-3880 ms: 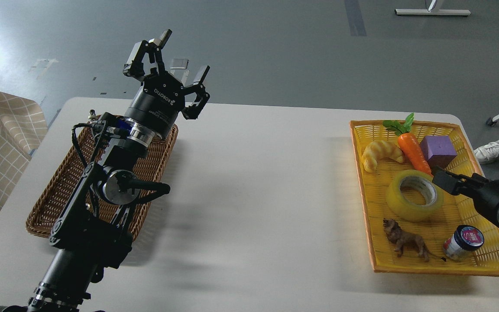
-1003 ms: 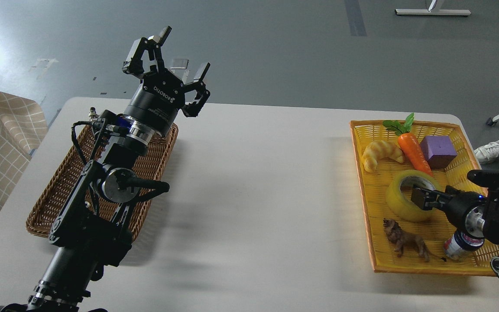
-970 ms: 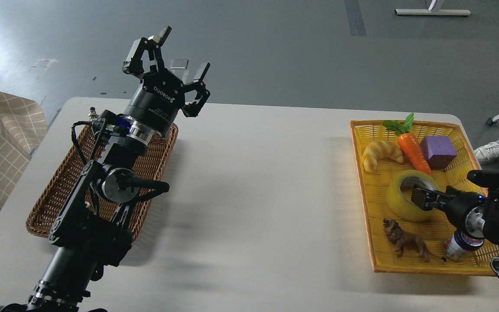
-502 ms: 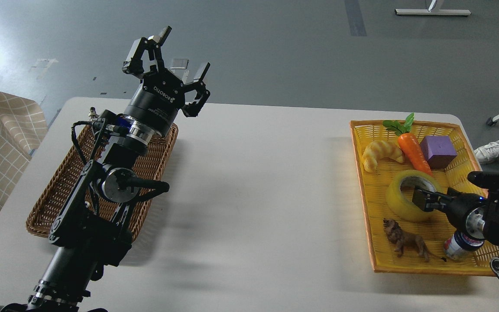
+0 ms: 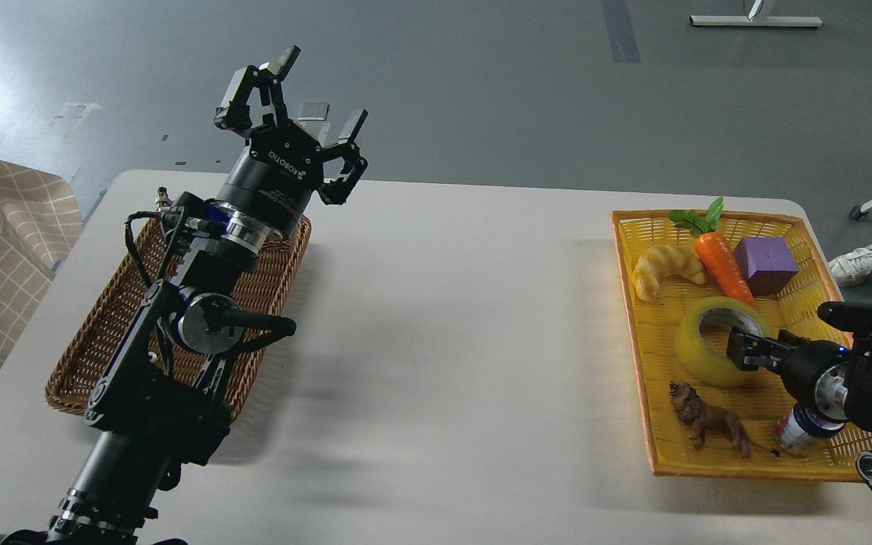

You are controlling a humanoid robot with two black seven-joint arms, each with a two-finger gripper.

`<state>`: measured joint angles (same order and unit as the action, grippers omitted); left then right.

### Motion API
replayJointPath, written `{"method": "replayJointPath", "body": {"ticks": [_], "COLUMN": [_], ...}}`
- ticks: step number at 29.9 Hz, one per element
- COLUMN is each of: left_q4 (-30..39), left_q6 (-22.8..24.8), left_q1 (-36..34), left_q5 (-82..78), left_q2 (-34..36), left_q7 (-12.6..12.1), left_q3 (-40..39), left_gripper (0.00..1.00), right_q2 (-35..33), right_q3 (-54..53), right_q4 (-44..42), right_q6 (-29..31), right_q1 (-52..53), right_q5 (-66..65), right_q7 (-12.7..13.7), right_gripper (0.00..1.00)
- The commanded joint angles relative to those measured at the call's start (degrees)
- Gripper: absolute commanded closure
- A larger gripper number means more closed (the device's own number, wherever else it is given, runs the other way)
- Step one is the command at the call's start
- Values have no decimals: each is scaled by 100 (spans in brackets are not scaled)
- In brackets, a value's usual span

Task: Place and transfer tape with both arms
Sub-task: 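Close the right gripper on the yellow tape roll's rim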

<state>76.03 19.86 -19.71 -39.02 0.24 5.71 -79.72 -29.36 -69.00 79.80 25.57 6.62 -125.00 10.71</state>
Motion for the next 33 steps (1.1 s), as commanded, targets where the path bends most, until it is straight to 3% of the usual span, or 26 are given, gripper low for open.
{"method": "replayJointPath", "body": {"ticks": [1,7,23,29,33], "left_q4": [0,0,0,0,0], "left_q6": [-9,-17,-61,-61,-61], "left_q1": [3,3,3,3,3], "left_q5": [0,0,-9,-9,-9], "left_q2": [-7,2,-7,-7,2], "left_q7": [0,0,0,0,0], "left_q3": [-8,1,1,1,1], "left_gripper": [2,2,2,2,2], "right_q2": [1,1,115,115,115], "right_q3": [1,-8,-26,-35,-43], "right_q4": [1,-8,-17,-8,-8], "right_q6": [1,1,-8,1,1], "right_q1": [-11,-20,-82,-108,-108], "right_q5": [0,0,0,0,0], "right_q7": [1,1,71,71,71], "right_gripper": [37,44,45,62,65]}}
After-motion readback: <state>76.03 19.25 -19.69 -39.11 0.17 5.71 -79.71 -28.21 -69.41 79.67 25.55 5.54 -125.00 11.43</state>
